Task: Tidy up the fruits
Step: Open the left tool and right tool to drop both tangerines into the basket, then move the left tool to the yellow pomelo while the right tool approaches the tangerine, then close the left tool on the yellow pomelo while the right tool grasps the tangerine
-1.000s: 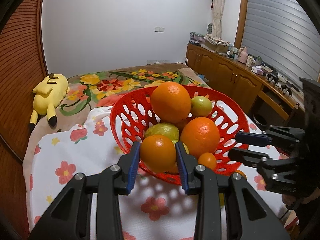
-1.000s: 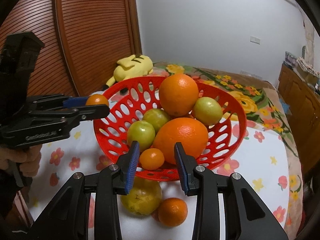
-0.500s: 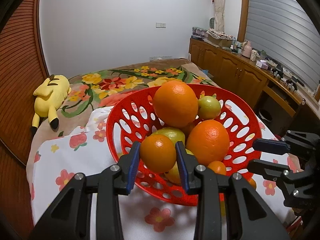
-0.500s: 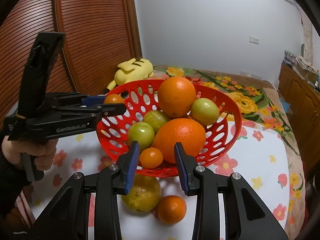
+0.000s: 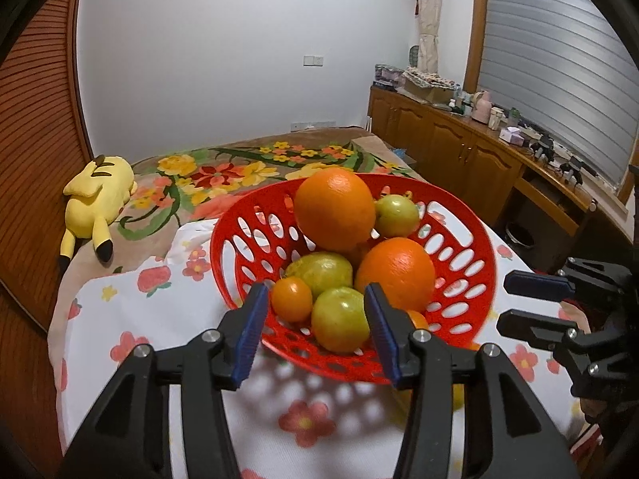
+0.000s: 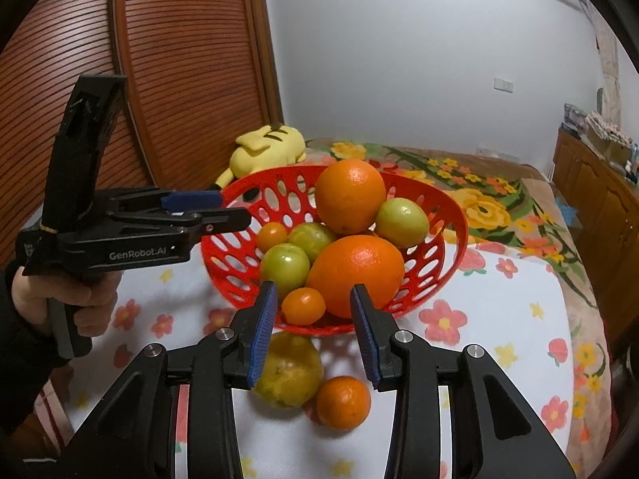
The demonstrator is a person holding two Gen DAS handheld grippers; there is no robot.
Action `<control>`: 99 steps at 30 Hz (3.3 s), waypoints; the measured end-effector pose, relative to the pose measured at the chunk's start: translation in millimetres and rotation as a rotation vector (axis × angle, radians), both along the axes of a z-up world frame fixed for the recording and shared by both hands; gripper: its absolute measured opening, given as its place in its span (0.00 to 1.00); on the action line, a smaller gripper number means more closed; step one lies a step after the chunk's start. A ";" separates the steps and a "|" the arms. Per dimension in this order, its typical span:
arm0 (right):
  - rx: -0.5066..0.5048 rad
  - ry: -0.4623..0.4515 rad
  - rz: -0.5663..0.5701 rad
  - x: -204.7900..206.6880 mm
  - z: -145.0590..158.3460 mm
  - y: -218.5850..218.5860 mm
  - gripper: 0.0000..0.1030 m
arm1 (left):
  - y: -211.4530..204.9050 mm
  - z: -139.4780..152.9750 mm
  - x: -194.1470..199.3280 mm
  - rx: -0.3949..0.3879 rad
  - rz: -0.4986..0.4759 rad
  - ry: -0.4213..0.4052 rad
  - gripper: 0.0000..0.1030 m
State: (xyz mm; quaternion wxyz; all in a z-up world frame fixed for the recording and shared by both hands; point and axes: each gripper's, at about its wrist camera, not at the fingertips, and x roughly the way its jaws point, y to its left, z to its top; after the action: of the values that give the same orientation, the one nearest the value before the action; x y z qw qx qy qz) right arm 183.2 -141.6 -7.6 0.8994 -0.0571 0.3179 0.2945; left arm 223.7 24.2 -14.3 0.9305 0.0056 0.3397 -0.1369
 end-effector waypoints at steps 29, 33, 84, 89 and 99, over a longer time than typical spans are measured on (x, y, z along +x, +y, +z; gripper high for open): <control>-0.016 0.121 -0.052 -12.5 -60.9 -29.2 0.43 | -19.3 -20.0 -61.3 -0.068 -0.083 0.013 0.64; -0.003 0.146 -0.055 -7.8 -67.4 -30.9 0.43 | -20.5 -22.9 -63.5 -0.070 -0.083 0.016 0.64; -0.001 0.155 -0.088 -36.3 -83.0 -64.4 0.40 | -86.2 -62.8 -28.5 -0.036 -0.160 0.190 0.64; -0.027 0.162 -0.100 -32.1 -86.8 -63.4 0.42 | -88.8 -64.3 -26.7 -0.043 -0.161 0.193 0.65; -0.017 0.165 -0.111 -31.1 -88.1 -69.8 0.38 | -90.7 -72.0 -18.7 -0.071 -0.174 0.215 0.70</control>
State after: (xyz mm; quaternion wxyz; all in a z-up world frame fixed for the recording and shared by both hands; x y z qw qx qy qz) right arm 152.1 -211.4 -95.7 0.8845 -0.0227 0.3963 0.2451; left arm 204.9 -66.5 -86.4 0.8731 -0.0125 0.4305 -0.2286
